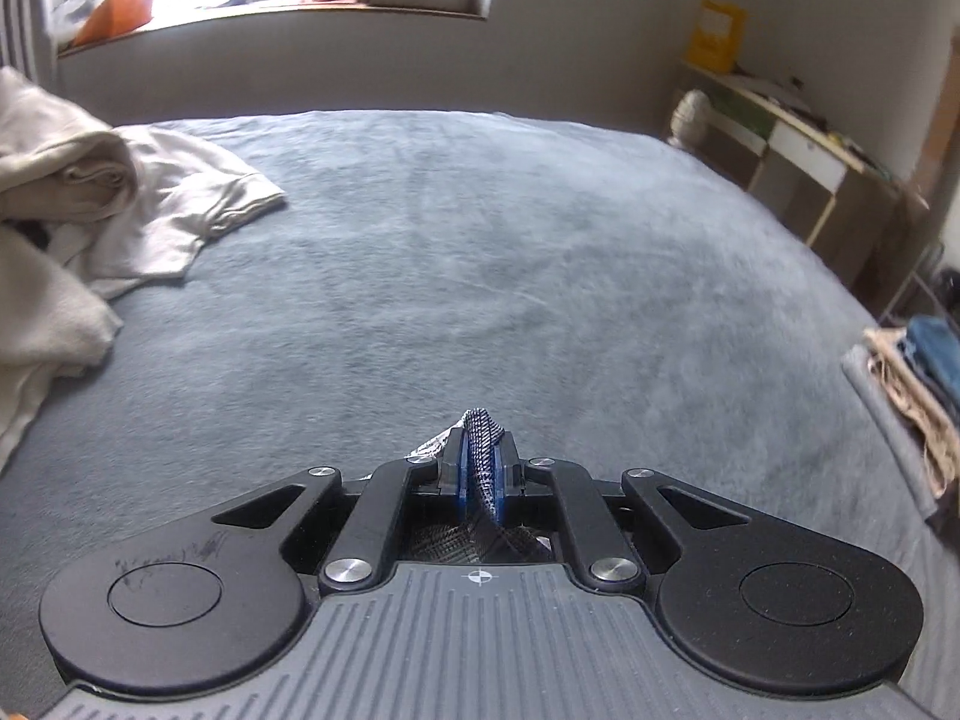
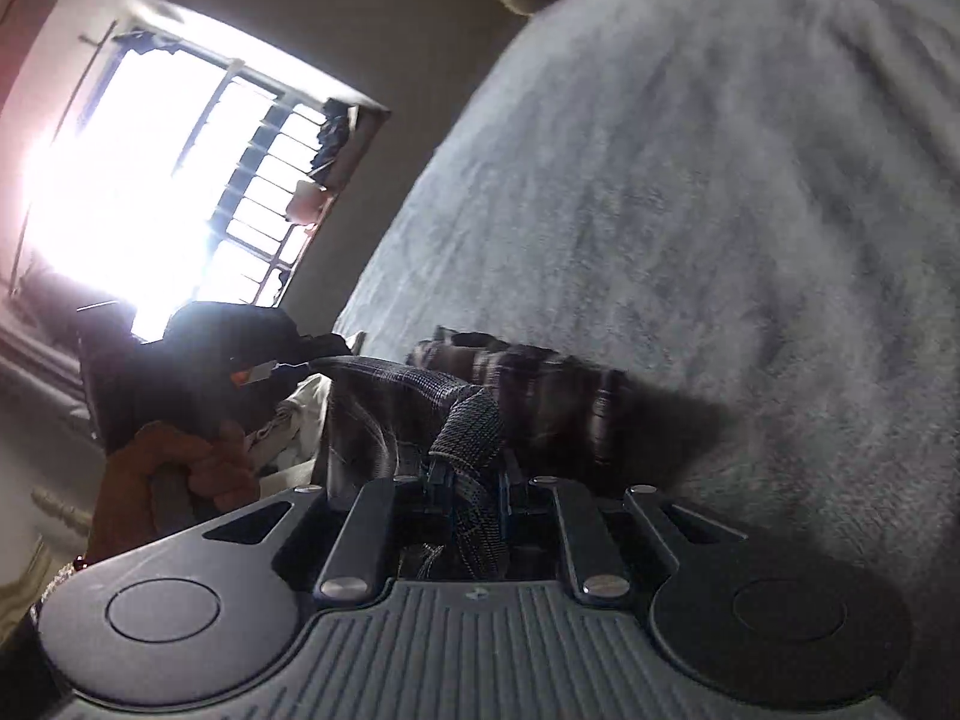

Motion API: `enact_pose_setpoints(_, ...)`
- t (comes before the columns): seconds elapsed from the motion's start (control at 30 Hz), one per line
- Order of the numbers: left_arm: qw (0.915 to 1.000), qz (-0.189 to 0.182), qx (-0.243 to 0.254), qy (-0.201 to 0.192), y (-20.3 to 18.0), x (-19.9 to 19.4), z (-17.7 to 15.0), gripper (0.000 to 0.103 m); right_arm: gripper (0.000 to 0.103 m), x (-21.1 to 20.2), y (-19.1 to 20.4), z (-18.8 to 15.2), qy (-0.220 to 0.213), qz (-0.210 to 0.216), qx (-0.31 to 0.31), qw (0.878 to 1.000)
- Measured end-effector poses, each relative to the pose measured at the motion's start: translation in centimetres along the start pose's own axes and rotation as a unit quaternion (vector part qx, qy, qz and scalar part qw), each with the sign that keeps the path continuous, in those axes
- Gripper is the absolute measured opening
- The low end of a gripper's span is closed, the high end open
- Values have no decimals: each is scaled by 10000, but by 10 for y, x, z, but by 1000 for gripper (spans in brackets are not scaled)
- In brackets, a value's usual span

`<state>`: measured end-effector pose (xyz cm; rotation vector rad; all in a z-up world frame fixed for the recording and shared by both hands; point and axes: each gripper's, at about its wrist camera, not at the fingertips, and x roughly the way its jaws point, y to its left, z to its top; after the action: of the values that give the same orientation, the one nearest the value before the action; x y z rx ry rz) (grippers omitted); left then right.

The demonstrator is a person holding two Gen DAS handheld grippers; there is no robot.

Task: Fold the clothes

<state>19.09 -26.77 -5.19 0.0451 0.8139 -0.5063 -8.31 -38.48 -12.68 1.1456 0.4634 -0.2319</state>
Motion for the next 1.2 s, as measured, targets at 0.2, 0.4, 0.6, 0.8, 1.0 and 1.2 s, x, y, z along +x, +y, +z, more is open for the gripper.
enact_pose_setpoints(0.2, 9989, -234, 328, 223, -4, 13, -7, 33, 14, 11, -28, 3, 142, -85, 679, 9976)
enact_pose_setpoints(0.4, 9975, -659, -29, -241, 37, -49, -1, 43, 14, 13, -33, 4, 125, -4, 861, 9962)
enact_pose_setpoints(0.6, 9967, -701, 185, -374, 77, -115, -35, 52, 15, 17, -45, 8, 154, 127, 1332, 9909)
enact_pose_setpoints(0.8, 9983, -583, -73, -18, 111, -127, -101, 54, 26, 24, -54, 19, 126, 43, 1693, 9855)
enact_pose_setpoints(1.0, 9975, -572, -362, 205, 132, -129, -146, 54, 33, 6, -50, 34, -490, -418, 1404, 9880)
enact_pose_setpoints(1.2, 9929, -898, -711, 325, 141, -130, -173, 54, 33, 16, 4, 40, -274, -445, 99, 9986)
